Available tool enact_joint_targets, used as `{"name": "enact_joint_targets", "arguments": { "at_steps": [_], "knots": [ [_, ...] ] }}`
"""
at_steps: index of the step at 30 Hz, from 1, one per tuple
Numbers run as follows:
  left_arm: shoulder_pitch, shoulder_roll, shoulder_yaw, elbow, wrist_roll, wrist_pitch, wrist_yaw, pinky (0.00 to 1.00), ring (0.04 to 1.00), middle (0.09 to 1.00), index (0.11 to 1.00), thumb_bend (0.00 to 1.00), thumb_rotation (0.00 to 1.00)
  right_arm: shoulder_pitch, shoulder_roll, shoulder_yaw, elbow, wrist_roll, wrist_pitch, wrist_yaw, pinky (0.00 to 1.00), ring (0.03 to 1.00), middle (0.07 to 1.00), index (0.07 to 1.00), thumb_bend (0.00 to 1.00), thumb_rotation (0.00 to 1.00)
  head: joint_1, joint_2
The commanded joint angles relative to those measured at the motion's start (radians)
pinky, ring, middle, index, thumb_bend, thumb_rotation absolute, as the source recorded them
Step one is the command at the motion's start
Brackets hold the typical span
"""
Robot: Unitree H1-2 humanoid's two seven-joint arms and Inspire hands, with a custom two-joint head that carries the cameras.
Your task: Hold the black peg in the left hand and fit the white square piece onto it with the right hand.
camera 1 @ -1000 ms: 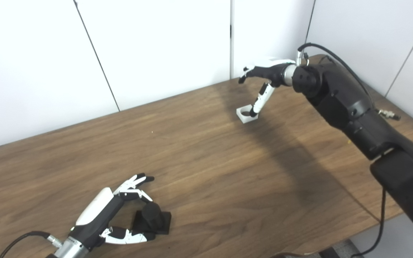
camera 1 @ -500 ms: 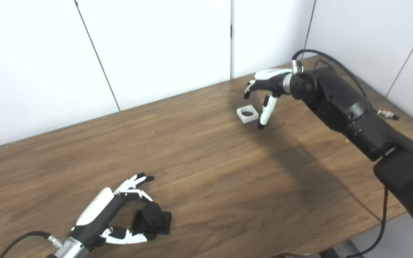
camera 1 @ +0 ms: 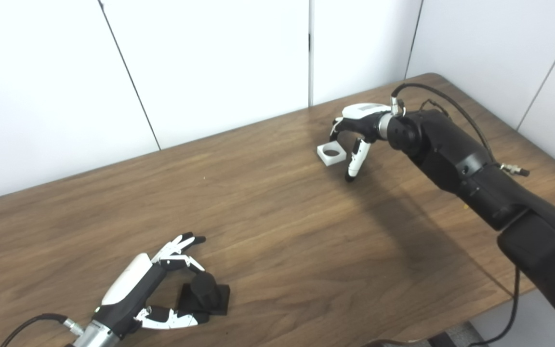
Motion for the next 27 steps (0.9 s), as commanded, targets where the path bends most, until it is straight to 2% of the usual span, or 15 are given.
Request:
{"name": "enact_joint_targets", "arguments": {
  "at_steps": [1, 7, 23, 24, 25, 27],
  "knots": [
    [0.016, 0.017, -0.014, 0.003, 0.049, 0.02, -0.023, 0.99, 0.996, 0.937, 0.492, 0.52, 0.06, -0.036, 0.003, 0.007, 0.017, -0.001, -0.02, -0.017, 1.0, 0.99, 0.974, 0.846, 0.89, 0.28, 0.001, 0.002],
    [0.019, 0.019, -0.014, 0.004, 0.053, 0.013, -0.018, 0.98, 0.994, 0.934, 0.492, 0.52, 0.06, -0.033, 0.011, 0.013, 0.042, -0.003, -0.042, -0.058, 1.0, 0.964, 0.95, 0.824, 0.86, 0.28, 0.007, 0.005],
    [0.023, 0.019, -0.008, 0.003, 0.048, 0.01, -0.013, 0.99, 0.992, 0.937, 0.492, 0.52, 0.06, -0.022, 0.039, 0.023, 0.117, -0.021, -0.125, -0.228, 0.85, 0.876, 0.866, 0.664, 0.72, 0.22, 0.028, 0.018],
    [0.023, 0.019, -0.008, 0.003, 0.051, 0.01, -0.011, 0.99, 0.99, 0.935, 0.492, 0.52, 0.06, -0.019, 0.04, 0.021, 0.121, -0.02, -0.133, -0.242, 0.85, 0.871, 0.855, 0.581, 0.62, 0.18, 0.028, 0.018],
    [0.023, 0.019, -0.008, 0.003, 0.052, 0.01, -0.01, 0.99, 0.989, 0.935, 0.492, 0.52, 0.06, -0.018, 0.041, 0.021, 0.124, -0.02, -0.138, -0.25, 0.85, 0.867, 0.847, 0.538, 0.57, 0.16, 0.028, 0.018],
    [0.022, 0.02, -0.008, 0.006, 0.059, 0.009, -0.007, 0.98, 0.987, 0.933, 0.492, 0.52, 0.06, -0.017, 0.044, 0.022, 0.137, -0.027, -0.152, -0.282, 0.83, 0.85, 0.823, 0.495, 0.52, 0.15, 0.034, 0.017]
  ]
}}
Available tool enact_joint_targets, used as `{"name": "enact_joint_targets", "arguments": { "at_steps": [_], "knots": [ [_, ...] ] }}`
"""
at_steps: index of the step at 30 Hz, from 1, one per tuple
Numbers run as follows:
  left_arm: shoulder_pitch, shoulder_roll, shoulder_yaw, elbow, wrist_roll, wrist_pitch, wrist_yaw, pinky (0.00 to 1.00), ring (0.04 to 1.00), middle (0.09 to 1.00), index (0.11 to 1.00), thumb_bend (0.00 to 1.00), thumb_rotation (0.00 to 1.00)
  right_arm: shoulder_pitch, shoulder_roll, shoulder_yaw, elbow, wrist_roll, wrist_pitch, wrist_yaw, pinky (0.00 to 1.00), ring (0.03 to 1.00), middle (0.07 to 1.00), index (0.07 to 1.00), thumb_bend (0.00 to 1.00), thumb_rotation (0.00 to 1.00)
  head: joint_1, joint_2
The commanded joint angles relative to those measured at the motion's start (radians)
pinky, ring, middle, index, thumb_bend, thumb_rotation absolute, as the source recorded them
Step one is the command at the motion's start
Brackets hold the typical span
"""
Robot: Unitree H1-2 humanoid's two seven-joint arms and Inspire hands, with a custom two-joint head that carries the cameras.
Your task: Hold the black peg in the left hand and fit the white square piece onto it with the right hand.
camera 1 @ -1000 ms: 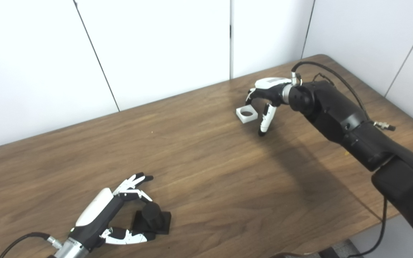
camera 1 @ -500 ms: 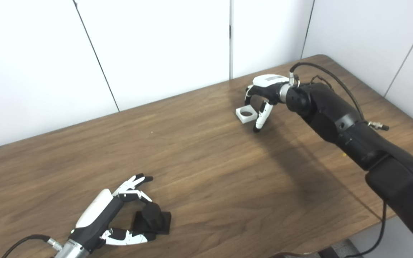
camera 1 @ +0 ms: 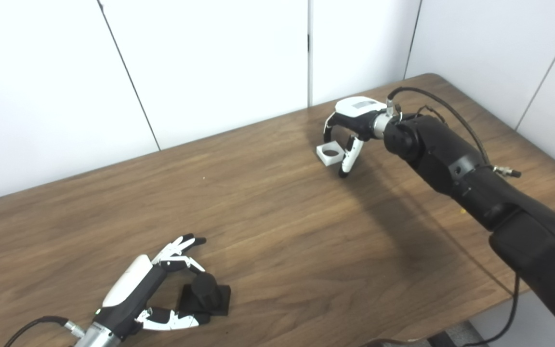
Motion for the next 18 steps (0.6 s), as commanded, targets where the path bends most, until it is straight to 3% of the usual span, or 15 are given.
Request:
{"name": "enact_joint_targets", "arguments": {
  "at_steps": [1, 18],
  "knots": [
    [0.013, 0.02, -0.011, 0.011, 0.054, 0.011, -0.015, 0.98, 0.986, 0.933, 0.492, 0.52, 0.06, -0.01, 0.016, 0.012, 0.034, -0.031, -0.007, -0.061, 0.83, 0.846, 0.815, 0.491, 0.52, 0.14, 0.001, -0.001],
    [0.015, 0.023, -0.008, -0.001, 0.054, 0.025, -0.02, 0.98, 0.991, 0.934, 0.492, 0.52, 0.06, -0.01, 0.015, 0.02, 0.051, -0.023, -0.017, -0.104, 0.82, 0.836, 0.791, 0.486, 0.52, 0.14, 0.001, 0.005]
  ]
}}
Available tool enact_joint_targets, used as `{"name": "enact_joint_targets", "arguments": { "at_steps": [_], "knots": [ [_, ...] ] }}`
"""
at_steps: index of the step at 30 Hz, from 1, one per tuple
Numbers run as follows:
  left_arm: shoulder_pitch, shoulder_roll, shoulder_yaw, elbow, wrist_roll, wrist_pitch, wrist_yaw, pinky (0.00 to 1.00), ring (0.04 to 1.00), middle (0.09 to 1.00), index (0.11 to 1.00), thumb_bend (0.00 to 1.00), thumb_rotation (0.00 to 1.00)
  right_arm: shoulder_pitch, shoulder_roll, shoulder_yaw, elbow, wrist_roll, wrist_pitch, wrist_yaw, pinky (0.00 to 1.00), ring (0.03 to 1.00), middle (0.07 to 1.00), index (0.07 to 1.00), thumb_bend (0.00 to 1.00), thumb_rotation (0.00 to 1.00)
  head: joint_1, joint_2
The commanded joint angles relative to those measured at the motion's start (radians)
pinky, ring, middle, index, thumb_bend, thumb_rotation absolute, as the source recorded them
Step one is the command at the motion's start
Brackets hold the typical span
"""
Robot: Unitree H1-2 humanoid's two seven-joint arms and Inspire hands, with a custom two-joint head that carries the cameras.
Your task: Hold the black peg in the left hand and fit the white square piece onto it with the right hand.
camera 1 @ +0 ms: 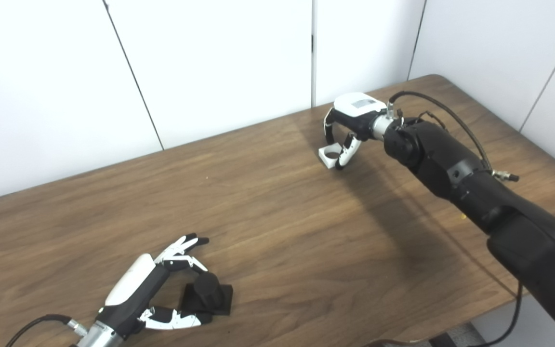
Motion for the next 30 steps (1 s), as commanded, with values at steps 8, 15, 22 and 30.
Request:
{"name": "enact_joint_targets", "arguments": {
  "at_steps": [8, 15, 22, 30],
  "knots": [
    [0.013, 0.022, -0.011, 0.01, 0.045, 0.024, -0.025, 0.97, 0.988, 0.935, 0.492, 0.52, 0.06, 0.0, -0.009, -0.005, -0.04, -0.006, 0.005, 0.006, 0.84, 0.844, 0.797, 0.485, 0.52, 0.14, 0.008, 0.004],
    [0.01, 0.023, -0.013, 0.003, 0.052, 0.04, -0.031, 0.98, 0.993, 0.94, 0.492, 0.52, 0.06, 0.007, -0.026, -0.035, -0.174, 0.018, -0.009, 0.043, 0.86, 0.854, 0.801, 0.485, 0.52, 0.14, 0.021, 0.01],
    [0.005, 0.017, -0.017, 0.012, 0.058, 0.049, -0.031, 0.98, 0.998, 0.944, 0.493, 0.52, 0.06, 0.015, -0.047, -0.064, -0.339, 0.05, -0.029, 0.122, 0.83, 0.855, 0.806, 0.485, 0.52, 0.14, 0.035, 0.015],
    [0.005, 0.01, -0.02, 0.021, 0.059, 0.045, -0.023, 1.0, 0.998, 0.939, 0.493, 0.52, 0.06, 0.025, -0.047, -0.077, -0.448, 0.061, -0.03, 0.186, 0.8, 0.842, 0.801, 0.484, 0.52, 0.14, 0.038, 0.015]
  ]
}}
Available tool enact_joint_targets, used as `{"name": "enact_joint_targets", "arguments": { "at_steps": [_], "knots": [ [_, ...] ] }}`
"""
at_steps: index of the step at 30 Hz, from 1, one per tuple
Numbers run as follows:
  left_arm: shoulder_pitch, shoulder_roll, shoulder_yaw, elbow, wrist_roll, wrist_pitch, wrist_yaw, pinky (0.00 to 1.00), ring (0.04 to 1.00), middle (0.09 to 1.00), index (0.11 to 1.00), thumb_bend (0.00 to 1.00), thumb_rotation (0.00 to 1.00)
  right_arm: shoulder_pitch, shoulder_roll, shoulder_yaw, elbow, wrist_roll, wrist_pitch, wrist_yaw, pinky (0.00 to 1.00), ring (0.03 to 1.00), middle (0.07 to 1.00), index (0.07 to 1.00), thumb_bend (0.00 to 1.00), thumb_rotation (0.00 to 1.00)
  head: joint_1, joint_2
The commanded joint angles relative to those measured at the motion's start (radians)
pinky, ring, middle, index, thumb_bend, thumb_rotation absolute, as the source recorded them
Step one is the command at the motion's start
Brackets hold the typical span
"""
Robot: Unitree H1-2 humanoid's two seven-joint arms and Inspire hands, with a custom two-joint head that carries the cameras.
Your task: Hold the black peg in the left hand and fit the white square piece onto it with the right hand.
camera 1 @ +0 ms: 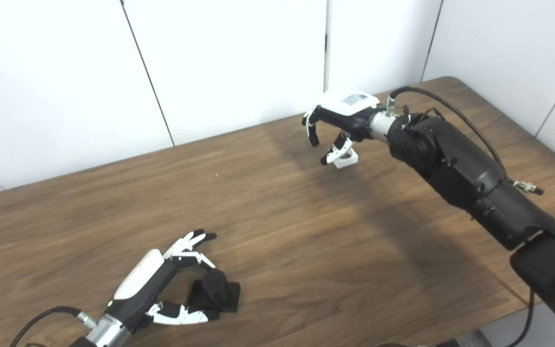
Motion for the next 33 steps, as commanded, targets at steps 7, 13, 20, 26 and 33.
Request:
{"name": "enact_joint_targets", "arguments": {
  "at_steps": [7, 13, 20, 26, 33],
  "knots": [
    [0.009, 0.017, -0.014, 0.02, 0.059, 0.031, -0.02, 1.0, 0.998, 0.939, 0.493, 0.52, 0.06, -0.042, -0.015, -0.031, -0.024, 0.002, -0.021, -0.002, 0.78, 0.834, 0.794, 0.484, 0.52, 0.14, 0.002, 0.003],
    [0.008, 0.02, -0.014, 0.018, 0.053, 0.036, -0.026, 1.0, 1.0, 0.945, 0.493, 0.52, 0.06, -0.073, -0.028, -0.012, -0.009, -0.024, 0.053, 0.105, 0.85, 0.899, 0.89, 0.754, 0.77, 0.25, 0.003, 0.0],
    [0.011, 0.015, -0.017, 0.029, 0.052, 0.024, -0.018, 1.0, 0.996, 0.94, 0.492, 0.52, 0.06, -0.099, -0.033, -0.011, 0.041, -0.067, 0.107, 0.172, 0.83, 0.925, 0.939, 0.881, 0.91, 0.29, 0.002, -0.002],
    [0.012, 0.019, -0.018, 0.028, 0.055, 0.024, -0.015, 0.99, 0.995, 0.938, 0.493, 0.52, 0.06, -0.108, -0.038, -0.015, 0.099, -0.078, 0.113, 0.172, 0.8, 0.926, 0.94, 0.866, 0.93, 0.29, 0.005, -0.001],
    [0.014, 0.021, -0.021, 0.025, 0.057, 0.027, -0.018, 0.98, 0.997, 0.94, 0.493, 0.52, 0.06, -0.106, -0.045, -0.011, 0.132, -0.097, 0.135, 0.184, 0.86, 0.939, 0.95, 0.875, 0.91, 0.3, 0.003, -0.001]
  ]
}}
